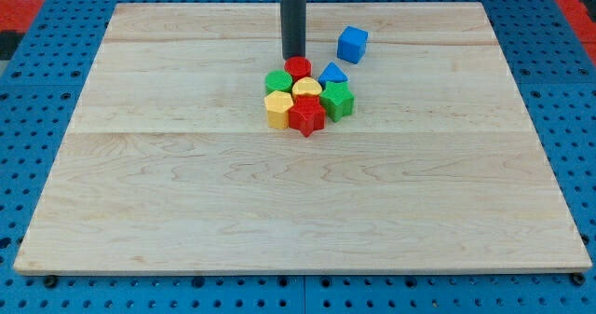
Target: Move the blue cube to the group of blocks
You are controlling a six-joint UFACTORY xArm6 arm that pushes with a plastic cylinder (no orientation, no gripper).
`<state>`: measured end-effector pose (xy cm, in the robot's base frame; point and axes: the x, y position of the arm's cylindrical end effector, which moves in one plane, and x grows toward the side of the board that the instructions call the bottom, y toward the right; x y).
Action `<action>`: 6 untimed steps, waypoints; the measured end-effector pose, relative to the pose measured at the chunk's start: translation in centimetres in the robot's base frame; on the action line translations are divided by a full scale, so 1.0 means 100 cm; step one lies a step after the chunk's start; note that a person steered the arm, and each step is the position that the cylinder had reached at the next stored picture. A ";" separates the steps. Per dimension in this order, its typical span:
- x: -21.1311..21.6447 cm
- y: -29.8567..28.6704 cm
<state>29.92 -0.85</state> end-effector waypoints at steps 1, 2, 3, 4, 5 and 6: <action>-0.037 0.009; -0.057 0.049; -0.057 0.108; -0.057 0.116; -0.056 0.097; -0.043 0.088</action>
<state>25.57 7.97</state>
